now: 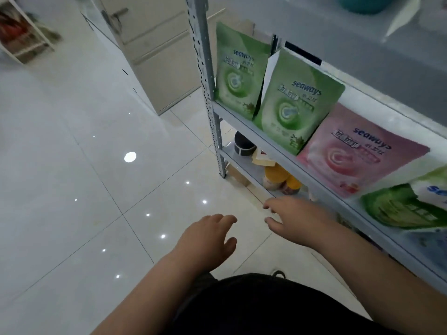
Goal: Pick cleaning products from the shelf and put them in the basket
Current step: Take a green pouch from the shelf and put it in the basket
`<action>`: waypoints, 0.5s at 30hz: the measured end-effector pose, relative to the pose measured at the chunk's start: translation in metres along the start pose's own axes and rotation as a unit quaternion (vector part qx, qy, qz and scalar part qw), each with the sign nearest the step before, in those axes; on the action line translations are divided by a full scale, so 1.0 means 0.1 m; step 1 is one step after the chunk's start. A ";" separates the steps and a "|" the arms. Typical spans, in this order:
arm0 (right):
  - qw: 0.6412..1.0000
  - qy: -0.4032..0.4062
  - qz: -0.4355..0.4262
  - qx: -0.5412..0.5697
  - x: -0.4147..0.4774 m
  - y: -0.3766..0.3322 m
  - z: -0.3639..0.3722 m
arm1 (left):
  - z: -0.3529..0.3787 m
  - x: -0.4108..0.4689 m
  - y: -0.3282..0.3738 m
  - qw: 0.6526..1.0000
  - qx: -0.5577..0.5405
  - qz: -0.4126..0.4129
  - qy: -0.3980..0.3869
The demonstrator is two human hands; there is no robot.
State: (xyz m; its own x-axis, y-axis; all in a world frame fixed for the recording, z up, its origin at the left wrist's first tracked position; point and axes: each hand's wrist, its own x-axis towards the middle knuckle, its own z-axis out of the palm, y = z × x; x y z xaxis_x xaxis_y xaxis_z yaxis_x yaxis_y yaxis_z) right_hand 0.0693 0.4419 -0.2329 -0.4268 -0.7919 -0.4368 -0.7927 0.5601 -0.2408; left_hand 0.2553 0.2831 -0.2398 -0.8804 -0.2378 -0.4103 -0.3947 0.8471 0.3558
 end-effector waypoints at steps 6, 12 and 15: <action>0.992 0.036 0.099 0.070 0.70 -0.69 -0.19 | -0.77 0.48 -0.99 0.994 0.044 0.095 -0.039; 0.978 0.036 0.167 0.123 1.05 -1.08 -0.27 | -1.39 1.04 -1.52 0.985 0.075 0.147 -0.043; 0.967 0.049 0.203 0.147 1.16 -1.03 -0.34 | -1.52 1.38 -1.58 0.982 0.081 0.164 -0.052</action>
State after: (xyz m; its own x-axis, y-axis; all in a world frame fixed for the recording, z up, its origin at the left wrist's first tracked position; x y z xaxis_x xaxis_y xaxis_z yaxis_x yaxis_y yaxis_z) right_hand 0.0866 0.2843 -0.2297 -0.7273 -0.5036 -0.4662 -0.3994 0.8630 -0.3092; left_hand 0.1557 0.0440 -0.2248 -0.9182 0.1035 -0.3824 -0.0396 0.9364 0.3487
